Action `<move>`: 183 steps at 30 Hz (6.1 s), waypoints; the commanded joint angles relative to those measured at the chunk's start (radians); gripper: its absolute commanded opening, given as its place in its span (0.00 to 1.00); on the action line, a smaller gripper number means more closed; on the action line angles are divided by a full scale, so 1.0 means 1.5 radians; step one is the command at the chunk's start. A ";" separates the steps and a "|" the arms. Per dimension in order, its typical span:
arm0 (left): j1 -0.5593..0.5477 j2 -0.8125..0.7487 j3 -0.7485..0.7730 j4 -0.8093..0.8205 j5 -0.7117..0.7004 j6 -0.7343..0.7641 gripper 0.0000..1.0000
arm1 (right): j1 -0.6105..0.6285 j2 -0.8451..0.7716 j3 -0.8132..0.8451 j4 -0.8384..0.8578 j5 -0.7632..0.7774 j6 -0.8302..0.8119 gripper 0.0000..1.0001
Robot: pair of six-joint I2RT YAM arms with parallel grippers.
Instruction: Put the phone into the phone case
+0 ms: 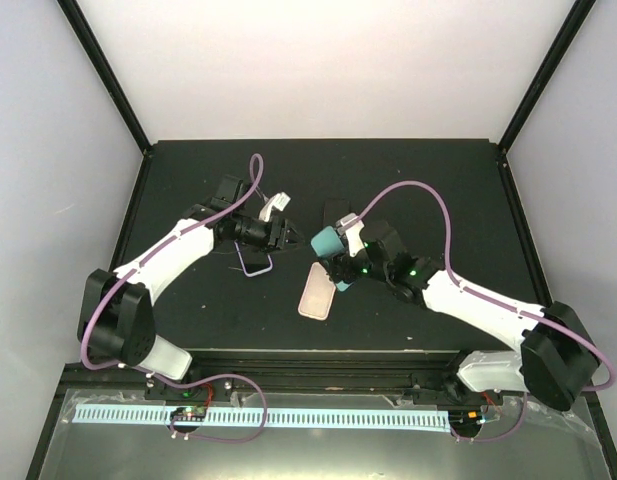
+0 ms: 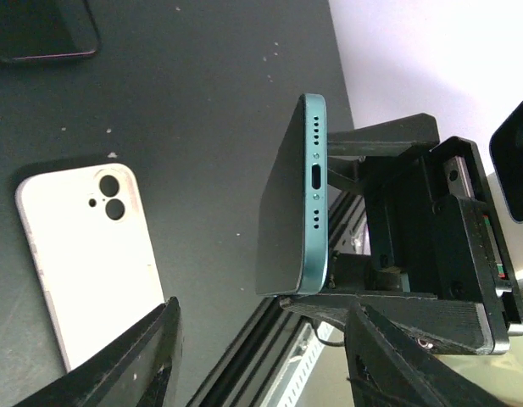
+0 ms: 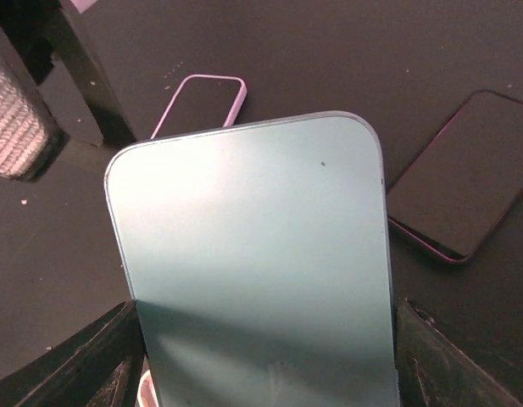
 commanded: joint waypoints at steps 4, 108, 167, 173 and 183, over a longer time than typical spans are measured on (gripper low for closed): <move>0.005 -0.004 -0.004 0.052 0.087 -0.025 0.54 | 0.009 -0.014 0.027 0.036 -0.016 -0.024 0.64; -0.415 -0.371 -0.293 0.380 -0.655 0.876 0.02 | -0.164 -0.107 -0.026 0.004 -0.549 0.644 0.57; -0.298 -0.318 -0.317 0.286 -0.636 0.168 0.73 | -0.133 -0.031 -0.158 0.084 -0.346 0.628 0.01; -0.185 -0.251 -0.325 0.324 -0.450 0.028 0.71 | -0.089 0.014 -0.148 0.089 -0.312 0.614 0.01; -0.137 -0.122 -0.361 0.400 -0.347 -0.040 0.68 | -0.036 0.100 -0.141 0.126 -0.302 0.594 0.02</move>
